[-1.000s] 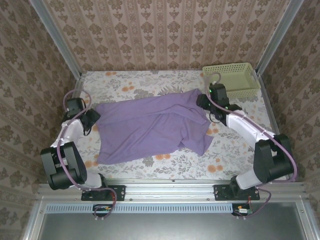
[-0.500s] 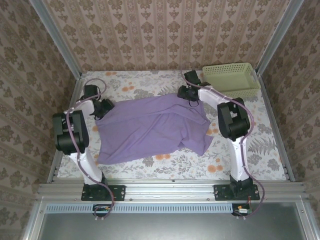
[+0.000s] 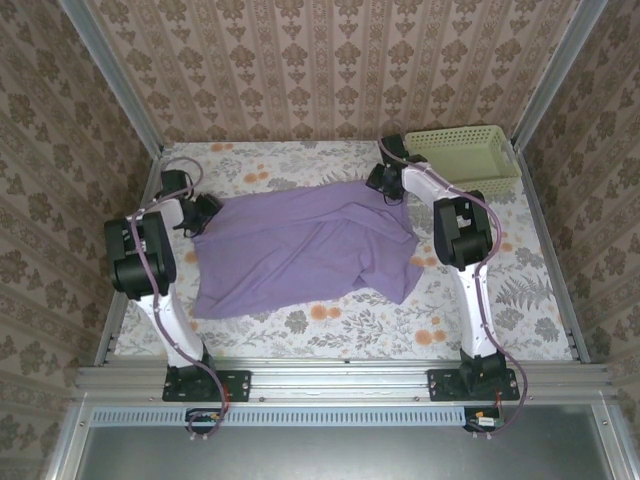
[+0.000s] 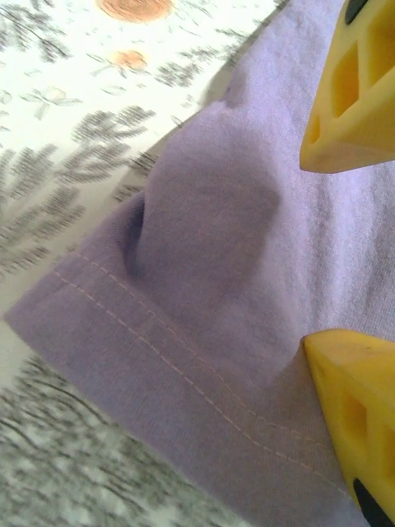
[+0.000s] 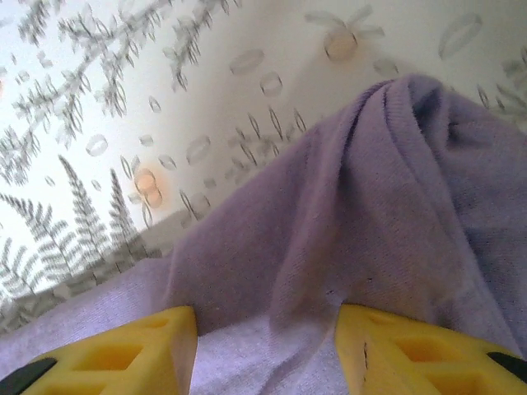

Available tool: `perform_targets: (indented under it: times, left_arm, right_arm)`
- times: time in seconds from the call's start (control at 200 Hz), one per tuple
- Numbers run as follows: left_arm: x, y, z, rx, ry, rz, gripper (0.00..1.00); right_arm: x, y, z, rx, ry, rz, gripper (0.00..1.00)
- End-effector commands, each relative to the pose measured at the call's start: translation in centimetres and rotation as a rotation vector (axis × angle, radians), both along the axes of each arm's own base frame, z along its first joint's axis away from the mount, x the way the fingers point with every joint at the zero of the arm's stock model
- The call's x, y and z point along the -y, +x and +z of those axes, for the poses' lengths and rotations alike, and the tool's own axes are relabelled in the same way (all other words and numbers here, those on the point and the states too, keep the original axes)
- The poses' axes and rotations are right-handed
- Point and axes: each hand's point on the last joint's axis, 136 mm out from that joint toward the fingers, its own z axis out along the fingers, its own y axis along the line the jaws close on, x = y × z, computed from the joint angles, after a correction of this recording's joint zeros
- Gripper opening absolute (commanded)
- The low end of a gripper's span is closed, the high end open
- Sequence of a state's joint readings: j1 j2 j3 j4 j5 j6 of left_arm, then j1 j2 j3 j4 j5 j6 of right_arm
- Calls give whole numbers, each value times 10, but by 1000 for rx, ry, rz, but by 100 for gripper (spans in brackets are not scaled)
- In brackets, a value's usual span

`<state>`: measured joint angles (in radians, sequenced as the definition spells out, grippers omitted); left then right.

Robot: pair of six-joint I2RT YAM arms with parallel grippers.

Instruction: Fold the inside-out t-shirt

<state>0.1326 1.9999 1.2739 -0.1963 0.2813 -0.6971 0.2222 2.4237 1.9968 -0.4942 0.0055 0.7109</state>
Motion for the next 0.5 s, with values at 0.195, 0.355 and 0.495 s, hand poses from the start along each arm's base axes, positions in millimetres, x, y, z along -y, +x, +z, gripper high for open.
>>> perform_targets:
  times: [0.195,0.355,0.495]
  left_arm:
    - [-7,25,-2,-76,15,-21,61]
    - [-12,-21,54,-63,176,-5,73]
    - [-17,-95,75,-61,281,48,81]
  right_arm:
    - [18,23,13,-9,2,25,53]
    - [8,-11,82,94,-50,153,58]
    - [4,-79,109,129,-61,208,60]
